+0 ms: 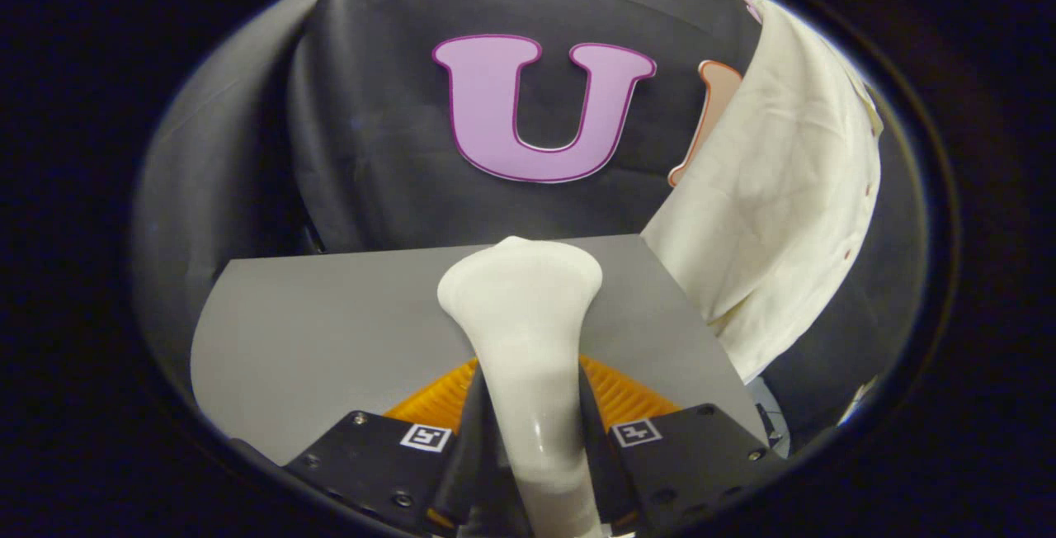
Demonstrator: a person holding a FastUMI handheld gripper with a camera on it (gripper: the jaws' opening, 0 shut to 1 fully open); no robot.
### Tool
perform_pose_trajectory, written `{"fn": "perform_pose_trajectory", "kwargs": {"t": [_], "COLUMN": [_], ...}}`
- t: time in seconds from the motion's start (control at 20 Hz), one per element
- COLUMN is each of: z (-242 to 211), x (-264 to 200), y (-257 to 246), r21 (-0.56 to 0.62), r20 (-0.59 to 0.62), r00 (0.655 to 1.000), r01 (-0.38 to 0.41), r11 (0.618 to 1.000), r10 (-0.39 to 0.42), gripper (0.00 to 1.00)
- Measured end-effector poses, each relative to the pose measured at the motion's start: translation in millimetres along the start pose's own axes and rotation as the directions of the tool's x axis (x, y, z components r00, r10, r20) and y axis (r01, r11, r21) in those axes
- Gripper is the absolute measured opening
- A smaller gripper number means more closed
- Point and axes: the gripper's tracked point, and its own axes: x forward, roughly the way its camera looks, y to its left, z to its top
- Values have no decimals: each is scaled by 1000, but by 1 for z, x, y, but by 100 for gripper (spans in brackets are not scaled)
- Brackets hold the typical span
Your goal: Iron the clothes twice with a garment steamer, once on the left side and once on the right side.
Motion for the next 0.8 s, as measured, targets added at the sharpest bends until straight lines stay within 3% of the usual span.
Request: {"fn": "perform_pose_trajectory", "kwargs": {"t": [0.3,0.4,0.5,0.8], "z": [35,47,51,50], "x": [-46,-73,-91,-161], "y": [-18,-30,-44,-100], "r21": [71,116,164,195], "r20": [263,326,380,477], "r00": [964,945,925,875], "r01": [15,-20,-55,-20], "r11": [997,993,985,981], "r10": [-33,-19,-12,-77], "gripper": [49,44,41,38]}}
